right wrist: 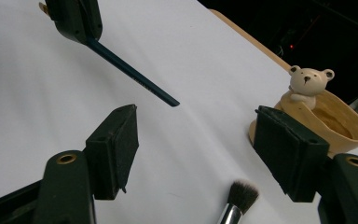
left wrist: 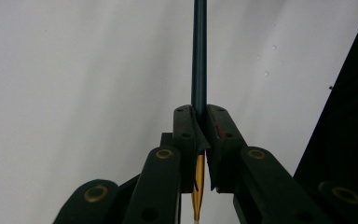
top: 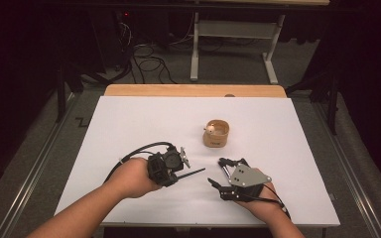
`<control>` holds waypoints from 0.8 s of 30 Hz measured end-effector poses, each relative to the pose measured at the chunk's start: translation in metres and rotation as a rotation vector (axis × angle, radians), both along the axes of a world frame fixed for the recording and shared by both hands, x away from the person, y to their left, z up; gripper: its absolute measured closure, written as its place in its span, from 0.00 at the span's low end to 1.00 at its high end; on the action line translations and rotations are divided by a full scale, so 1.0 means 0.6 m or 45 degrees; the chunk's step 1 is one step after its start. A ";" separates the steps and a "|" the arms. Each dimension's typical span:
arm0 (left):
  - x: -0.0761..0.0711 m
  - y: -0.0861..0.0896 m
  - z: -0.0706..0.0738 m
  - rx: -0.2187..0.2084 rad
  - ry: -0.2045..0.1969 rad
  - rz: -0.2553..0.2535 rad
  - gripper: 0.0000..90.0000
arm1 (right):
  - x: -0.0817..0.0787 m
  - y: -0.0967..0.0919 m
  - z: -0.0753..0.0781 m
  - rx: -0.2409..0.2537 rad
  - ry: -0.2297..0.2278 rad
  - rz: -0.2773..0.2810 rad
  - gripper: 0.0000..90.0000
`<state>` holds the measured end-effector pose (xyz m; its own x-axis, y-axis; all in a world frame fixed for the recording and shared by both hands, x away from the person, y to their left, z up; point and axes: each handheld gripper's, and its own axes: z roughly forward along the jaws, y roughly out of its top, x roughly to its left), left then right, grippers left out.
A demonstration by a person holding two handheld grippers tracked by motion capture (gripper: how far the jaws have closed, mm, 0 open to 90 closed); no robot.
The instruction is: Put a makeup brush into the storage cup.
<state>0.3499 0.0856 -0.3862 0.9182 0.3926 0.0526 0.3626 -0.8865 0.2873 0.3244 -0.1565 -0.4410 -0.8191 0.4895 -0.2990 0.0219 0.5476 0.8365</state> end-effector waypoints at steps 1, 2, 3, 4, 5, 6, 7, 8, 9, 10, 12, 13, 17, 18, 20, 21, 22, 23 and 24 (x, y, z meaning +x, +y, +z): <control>0.000 -0.001 0.001 0.000 0.001 -0.004 0.92 | -0.001 0.001 -0.001 -0.005 -0.008 0.003 0.37; -0.001 -0.002 0.001 -0.002 0.000 -0.003 0.92 | -0.002 0.002 -0.001 -0.007 -0.019 0.003 0.38; -0.001 -0.003 0.001 -0.003 0.001 -0.006 0.92 | -0.001 0.002 -0.002 -0.020 -0.031 0.008 0.38; -0.001 -0.003 0.002 0.002 0.003 -0.010 0.92 | -0.003 0.004 -0.003 -0.016 -0.024 -0.001 0.39; 0.000 -0.004 0.002 0.007 0.005 -0.014 0.92 | -0.003 0.005 -0.004 -0.036 -0.038 0.003 0.40; 0.000 -0.004 0.002 0.009 0.008 -0.018 0.92 | -0.005 0.006 -0.006 -0.044 -0.036 0.004 0.41; 0.000 -0.005 0.002 0.017 0.006 -0.020 0.92 | -0.005 0.007 -0.007 -0.056 -0.044 0.007 0.42; 0.000 -0.006 0.002 0.015 0.011 -0.021 0.92 | -0.006 0.009 -0.008 -0.060 -0.052 0.008 0.43; 0.000 -0.007 0.002 0.014 0.015 -0.022 0.92 | -0.008 0.011 -0.010 -0.074 -0.064 0.009 0.45; 0.000 -0.008 0.002 0.018 0.017 -0.028 0.92 | -0.008 0.011 -0.010 -0.074 -0.064 0.009 0.45; -0.001 -0.010 0.001 0.022 0.023 -0.031 0.92 | -0.009 0.013 -0.011 -0.091 -0.071 0.021 0.46; -0.001 -0.012 0.001 0.035 0.025 -0.041 0.92 | -0.009 0.014 -0.012 -0.097 -0.071 0.028 0.48; -0.002 -0.015 -0.001 0.043 0.029 -0.047 0.92 | -0.010 0.016 -0.015 -0.113 -0.065 0.033 0.50; -0.002 -0.016 -0.001 0.056 0.029 -0.059 0.92 | -0.009 0.016 -0.015 -0.119 -0.076 0.036 0.51; -0.004 -0.020 -0.003 0.068 0.027 -0.072 0.92 | -0.010 0.016 -0.016 -0.132 -0.078 0.045 0.53; -0.005 -0.021 -0.003 0.071 0.028 -0.079 0.92 | -0.010 0.017 -0.017 -0.138 -0.080 0.052 0.55; -0.006 -0.023 -0.004 0.074 0.027 -0.083 0.92 | -0.010 0.017 -0.017 -0.142 -0.082 0.054 0.56; -0.007 -0.025 -0.005 0.076 0.032 -0.090 0.92 | -0.011 0.018 -0.018 -0.145 -0.081 0.055 0.56; -0.008 -0.027 -0.005 0.080 0.030 -0.095 0.92 | -0.011 0.018 -0.018 -0.155 -0.092 0.061 0.57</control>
